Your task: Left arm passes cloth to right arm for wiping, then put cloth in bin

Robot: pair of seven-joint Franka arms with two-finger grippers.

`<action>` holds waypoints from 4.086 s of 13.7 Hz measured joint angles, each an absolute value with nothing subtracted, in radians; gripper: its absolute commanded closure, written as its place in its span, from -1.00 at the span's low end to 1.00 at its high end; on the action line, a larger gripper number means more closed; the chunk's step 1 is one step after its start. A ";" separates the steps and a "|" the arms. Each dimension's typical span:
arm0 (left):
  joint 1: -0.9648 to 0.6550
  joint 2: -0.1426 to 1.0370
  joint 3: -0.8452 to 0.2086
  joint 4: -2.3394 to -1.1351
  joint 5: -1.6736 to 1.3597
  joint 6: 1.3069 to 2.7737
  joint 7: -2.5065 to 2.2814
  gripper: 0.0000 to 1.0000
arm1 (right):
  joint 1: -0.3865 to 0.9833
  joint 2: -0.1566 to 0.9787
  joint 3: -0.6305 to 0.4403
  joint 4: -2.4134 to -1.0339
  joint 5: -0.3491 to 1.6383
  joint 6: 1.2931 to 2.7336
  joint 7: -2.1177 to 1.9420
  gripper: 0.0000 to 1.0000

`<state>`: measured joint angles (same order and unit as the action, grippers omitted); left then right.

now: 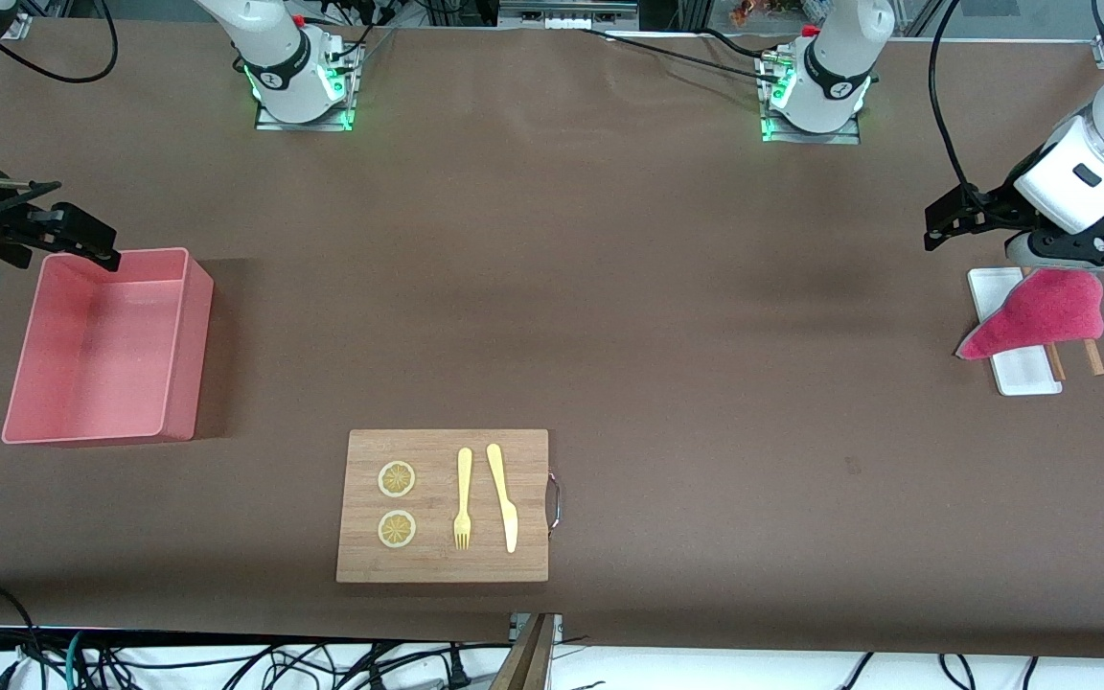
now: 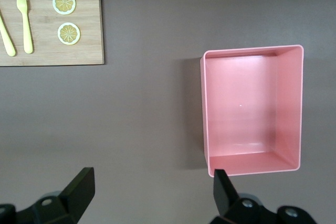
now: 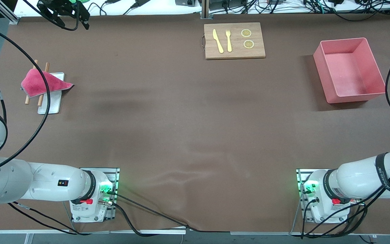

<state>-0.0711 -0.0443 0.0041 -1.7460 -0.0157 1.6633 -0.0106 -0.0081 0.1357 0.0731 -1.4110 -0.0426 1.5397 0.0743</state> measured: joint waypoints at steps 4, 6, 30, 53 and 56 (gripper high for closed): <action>-0.071 -0.041 0.004 -1.746 -0.016 1.663 -0.011 -1.00 | -0.008 0.136 0.073 -1.411 -0.043 1.540 0.073 -1.00; -0.071 -0.041 0.004 -1.746 -0.016 1.662 -0.011 -1.00 | -0.008 0.136 0.073 -1.411 -0.043 1.540 0.073 -1.00; 0.237 0.170 0.017 -1.852 0.388 1.836 0.879 -1.00 | -0.009 0.139 0.073 -1.411 -0.043 1.540 0.074 -1.00; 0.391 0.412 0.012 -1.879 0.388 2.133 1.444 1.00 | -0.010 0.147 0.069 -1.411 -0.043 1.553 0.074 -1.00; 0.390 0.412 -0.003 -1.857 0.388 2.085 1.445 1.00 | -0.010 0.149 0.069 -1.411 -0.043 1.553 0.073 -1.00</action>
